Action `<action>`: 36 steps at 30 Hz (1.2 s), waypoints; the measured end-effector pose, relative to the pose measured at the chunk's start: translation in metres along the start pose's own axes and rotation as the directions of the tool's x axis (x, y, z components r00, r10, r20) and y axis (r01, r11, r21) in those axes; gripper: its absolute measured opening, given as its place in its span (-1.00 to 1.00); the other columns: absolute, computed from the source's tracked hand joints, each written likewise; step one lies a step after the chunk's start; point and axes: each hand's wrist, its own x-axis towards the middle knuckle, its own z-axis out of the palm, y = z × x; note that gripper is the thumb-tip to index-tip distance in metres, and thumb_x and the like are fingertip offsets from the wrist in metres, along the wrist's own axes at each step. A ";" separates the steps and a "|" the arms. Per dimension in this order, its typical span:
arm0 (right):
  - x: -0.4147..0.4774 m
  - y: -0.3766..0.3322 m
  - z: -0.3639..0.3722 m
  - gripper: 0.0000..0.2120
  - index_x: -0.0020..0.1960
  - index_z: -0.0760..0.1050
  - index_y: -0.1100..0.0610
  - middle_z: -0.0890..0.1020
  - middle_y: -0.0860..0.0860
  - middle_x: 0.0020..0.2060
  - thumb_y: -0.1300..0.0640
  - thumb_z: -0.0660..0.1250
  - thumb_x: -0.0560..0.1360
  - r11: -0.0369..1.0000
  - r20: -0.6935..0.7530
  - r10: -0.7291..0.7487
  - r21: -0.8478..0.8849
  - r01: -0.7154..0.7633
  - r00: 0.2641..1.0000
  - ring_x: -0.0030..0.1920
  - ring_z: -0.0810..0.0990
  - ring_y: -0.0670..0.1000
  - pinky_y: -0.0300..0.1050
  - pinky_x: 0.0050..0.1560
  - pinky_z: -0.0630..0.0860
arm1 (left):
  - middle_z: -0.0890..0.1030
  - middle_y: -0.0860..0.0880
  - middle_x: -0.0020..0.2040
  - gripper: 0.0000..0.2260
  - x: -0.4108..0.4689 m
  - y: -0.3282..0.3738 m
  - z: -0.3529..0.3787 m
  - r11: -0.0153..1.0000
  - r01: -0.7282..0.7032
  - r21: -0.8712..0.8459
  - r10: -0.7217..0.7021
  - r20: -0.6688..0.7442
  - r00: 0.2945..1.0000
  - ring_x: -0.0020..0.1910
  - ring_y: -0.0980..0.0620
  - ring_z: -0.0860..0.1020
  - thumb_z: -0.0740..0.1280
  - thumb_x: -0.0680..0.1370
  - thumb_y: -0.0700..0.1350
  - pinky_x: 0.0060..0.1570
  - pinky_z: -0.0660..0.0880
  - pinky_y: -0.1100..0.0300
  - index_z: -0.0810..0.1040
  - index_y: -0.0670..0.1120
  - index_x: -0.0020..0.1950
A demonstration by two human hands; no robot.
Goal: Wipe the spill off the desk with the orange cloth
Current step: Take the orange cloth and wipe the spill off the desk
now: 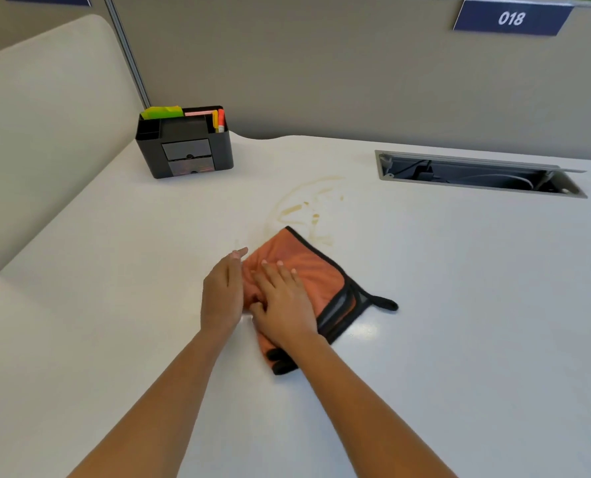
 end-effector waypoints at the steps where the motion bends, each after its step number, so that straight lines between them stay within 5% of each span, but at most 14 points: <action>1: -0.004 -0.004 0.002 -0.44 0.49 0.16 0.06 0.21 0.04 0.50 0.06 0.14 0.50 0.999 0.024 -0.052 0.004 0.052 0.998 0.52 0.06 0.07 0.03 0.53 -0.10 | 0.59 0.02 0.22 -0.67 -0.004 0.004 0.000 0.991 -0.082 0.101 0.083 0.000 0.997 0.16 0.21 0.46 0.05 0.61 -0.03 0.16 0.31 0.37 0.55 -0.02 0.20; 4: -0.018 0.004 -0.011 -0.46 0.49 0.15 0.08 0.29 0.05 0.46 0.03 0.14 0.54 0.979 0.099 -0.187 0.105 0.176 0.977 0.48 0.19 0.06 0.00 0.51 0.07 | 0.59 -0.07 0.23 -0.70 -0.021 0.012 0.008 0.883 -0.276 0.379 0.286 0.029 0.958 0.22 0.03 0.51 0.09 0.61 -0.09 0.27 0.39 0.14 0.52 -0.11 0.23; 6: -0.022 0.020 -0.032 -0.59 0.37 0.33 0.06 0.51 0.02 0.27 0.04 0.14 0.54 0.952 0.064 -0.211 0.240 0.190 0.975 0.27 0.44 0.00 -0.03 0.33 0.35 | 0.48 -0.10 0.35 -0.69 -0.038 0.014 0.020 0.828 -0.245 0.505 0.261 0.040 0.965 0.36 -0.05 0.40 0.11 0.60 -0.11 0.40 0.26 0.03 0.48 -0.12 0.29; 8: -0.021 0.046 -0.050 -0.68 0.28 0.44 0.03 0.58 -0.03 0.17 0.06 0.14 0.55 0.952 -0.068 -0.052 0.299 0.070 0.996 0.18 0.49 -0.06 -0.10 0.26 0.40 | 0.33 -0.12 0.46 -0.65 -0.057 0.016 0.035 0.747 -0.178 0.640 0.221 0.014 0.975 0.46 -0.09 0.25 0.15 0.57 -0.08 0.45 0.11 -0.02 0.41 -0.10 0.34; 11: -0.020 0.092 -0.066 -0.72 0.25 0.48 0.06 0.56 -0.01 0.21 0.12 0.16 0.57 0.930 -0.246 0.255 0.328 -0.167 0.935 0.24 0.45 -0.01 -0.30 0.25 0.26 | 0.03 -0.20 0.55 -0.40 -0.081 0.019 0.058 0.687 -0.075 0.723 0.067 0.039 0.997 0.53 -0.21 -0.06 0.18 0.50 0.18 0.46 -0.15 -0.15 0.20 -0.06 0.46; 16: -0.015 0.138 -0.067 -0.71 0.28 0.43 0.07 0.52 0.04 0.25 0.09 0.15 0.59 0.915 -0.288 0.390 0.228 -0.333 0.875 0.28 0.42 0.06 -0.09 0.28 0.32 | -0.21 -0.19 0.55 -0.12 -0.077 0.015 0.081 0.649 0.065 0.758 -0.134 0.030 0.991 0.49 -0.27 -0.29 0.08 0.33 0.48 0.37 -0.30 -0.32 -0.15 0.12 0.51; 23: -0.008 0.147 -0.057 -0.67 0.31 0.41 0.11 0.50 0.03 0.28 0.07 0.15 0.58 0.932 -0.311 0.346 0.003 -0.363 0.885 0.31 0.40 0.07 -0.04 0.29 0.33 | 0.07 -0.21 0.53 -0.38 -0.045 0.020 0.091 0.586 0.063 0.808 -0.112 0.004 0.994 0.46 -0.32 0.02 0.13 0.44 0.28 0.33 -0.05 -0.39 0.02 0.25 0.47; 31: -0.010 0.148 -0.057 -0.64 0.33 0.37 0.06 0.48 -0.01 0.29 -0.02 0.07 0.60 0.927 -0.304 0.360 0.013 -0.374 0.882 0.32 0.36 0.04 -0.04 0.31 0.28 | 0.53 -0.11 0.29 -0.65 -0.068 0.006 0.042 0.478 -0.305 0.824 0.173 0.251 0.952 0.23 -0.27 0.47 0.36 0.36 -0.04 0.09 0.44 -0.23 0.54 0.14 0.14; 36: -0.011 0.145 -0.057 -0.66 0.32 0.39 0.10 0.49 0.01 0.29 0.04 0.10 0.60 0.928 -0.310 0.355 0.004 -0.372 0.882 0.31 0.38 0.07 -0.04 0.29 0.31 | 0.43 -0.15 0.40 -0.61 -0.049 -0.013 0.004 0.517 -0.119 0.848 0.079 0.091 0.993 0.36 -0.31 0.34 0.40 0.37 -0.04 0.25 0.24 -0.38 0.54 0.09 0.20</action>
